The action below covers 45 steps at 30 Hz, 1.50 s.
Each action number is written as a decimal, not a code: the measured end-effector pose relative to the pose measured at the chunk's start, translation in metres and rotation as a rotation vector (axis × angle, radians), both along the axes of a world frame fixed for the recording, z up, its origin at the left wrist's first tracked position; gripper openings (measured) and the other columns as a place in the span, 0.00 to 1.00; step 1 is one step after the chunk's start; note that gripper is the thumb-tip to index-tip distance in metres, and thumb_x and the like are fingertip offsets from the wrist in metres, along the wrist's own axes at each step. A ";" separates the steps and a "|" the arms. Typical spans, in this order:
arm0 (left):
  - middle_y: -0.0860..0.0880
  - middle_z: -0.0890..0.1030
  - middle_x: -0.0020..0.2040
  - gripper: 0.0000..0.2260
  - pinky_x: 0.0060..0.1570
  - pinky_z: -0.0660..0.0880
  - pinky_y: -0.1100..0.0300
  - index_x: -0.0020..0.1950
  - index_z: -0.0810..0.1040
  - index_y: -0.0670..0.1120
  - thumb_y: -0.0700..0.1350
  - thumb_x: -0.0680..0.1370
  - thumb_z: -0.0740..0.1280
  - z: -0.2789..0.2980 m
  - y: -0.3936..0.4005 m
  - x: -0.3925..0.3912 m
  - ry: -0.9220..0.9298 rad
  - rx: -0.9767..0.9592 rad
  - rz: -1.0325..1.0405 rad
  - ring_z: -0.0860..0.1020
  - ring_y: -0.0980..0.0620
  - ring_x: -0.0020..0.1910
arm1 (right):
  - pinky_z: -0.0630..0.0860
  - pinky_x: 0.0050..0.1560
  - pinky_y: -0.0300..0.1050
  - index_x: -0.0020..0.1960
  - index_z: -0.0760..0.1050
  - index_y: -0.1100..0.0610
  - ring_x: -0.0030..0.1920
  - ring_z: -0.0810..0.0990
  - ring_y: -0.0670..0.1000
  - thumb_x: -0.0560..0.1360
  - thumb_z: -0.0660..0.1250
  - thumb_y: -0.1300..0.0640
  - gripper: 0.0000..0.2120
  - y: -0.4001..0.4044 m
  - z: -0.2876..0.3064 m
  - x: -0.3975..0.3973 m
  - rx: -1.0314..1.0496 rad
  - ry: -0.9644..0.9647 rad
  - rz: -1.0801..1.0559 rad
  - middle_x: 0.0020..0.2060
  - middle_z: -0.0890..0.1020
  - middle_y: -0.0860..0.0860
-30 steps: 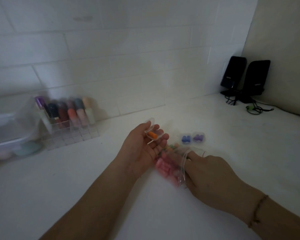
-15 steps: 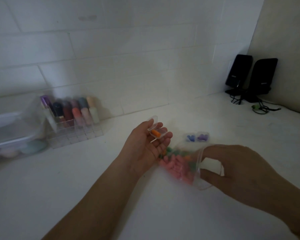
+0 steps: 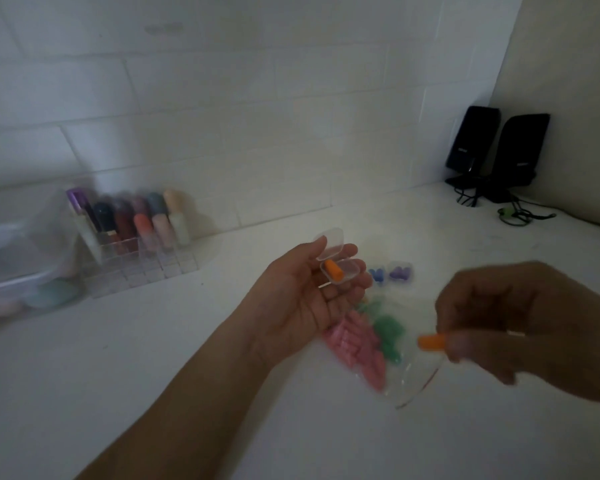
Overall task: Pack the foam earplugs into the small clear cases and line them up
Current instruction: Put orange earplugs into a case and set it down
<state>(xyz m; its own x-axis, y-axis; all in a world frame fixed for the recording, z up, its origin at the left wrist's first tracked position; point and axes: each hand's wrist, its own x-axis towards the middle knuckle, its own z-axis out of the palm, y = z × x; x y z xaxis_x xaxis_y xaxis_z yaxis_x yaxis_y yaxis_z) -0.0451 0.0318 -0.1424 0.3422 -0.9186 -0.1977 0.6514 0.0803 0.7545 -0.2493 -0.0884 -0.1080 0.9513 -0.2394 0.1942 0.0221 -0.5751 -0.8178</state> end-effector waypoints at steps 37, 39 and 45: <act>0.38 0.81 0.49 0.25 0.43 0.80 0.54 0.70 0.69 0.46 0.32 0.74 0.68 -0.008 0.007 -0.015 -0.467 -0.137 -0.264 0.80 0.42 0.42 | 0.74 0.34 0.42 0.48 0.81 0.43 0.35 0.76 0.47 0.72 0.65 0.40 0.11 0.015 -0.038 0.029 -0.386 -0.201 -0.506 0.45 0.79 0.38; 0.32 0.79 0.53 0.29 0.52 0.79 0.49 0.71 0.67 0.49 0.32 0.72 0.68 -0.009 0.008 -0.016 -0.527 -0.147 -0.260 0.78 0.37 0.49 | 0.75 0.34 0.45 0.49 0.82 0.43 0.36 0.76 0.46 0.71 0.64 0.35 0.15 0.015 -0.040 0.030 -0.414 -0.182 -0.476 0.45 0.79 0.39; 0.30 0.79 0.56 0.36 0.57 0.77 0.45 0.76 0.58 0.51 0.29 0.73 0.65 -0.016 0.007 -0.019 -0.745 -0.228 -0.219 0.78 0.33 0.58 | 0.68 0.34 0.29 0.42 0.80 0.43 0.37 0.74 0.46 0.65 0.71 0.40 0.09 0.021 -0.032 0.030 -0.277 -0.175 -0.416 0.44 0.80 0.38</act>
<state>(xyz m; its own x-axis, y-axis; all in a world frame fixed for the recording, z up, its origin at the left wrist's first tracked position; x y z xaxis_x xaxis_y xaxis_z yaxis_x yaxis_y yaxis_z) -0.0642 0.0383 -0.1585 0.1180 -0.9702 0.2118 0.0030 0.2137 0.9769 -0.2192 -0.0676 -0.1397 0.7346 -0.5066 0.4514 -0.1312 -0.7587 -0.6380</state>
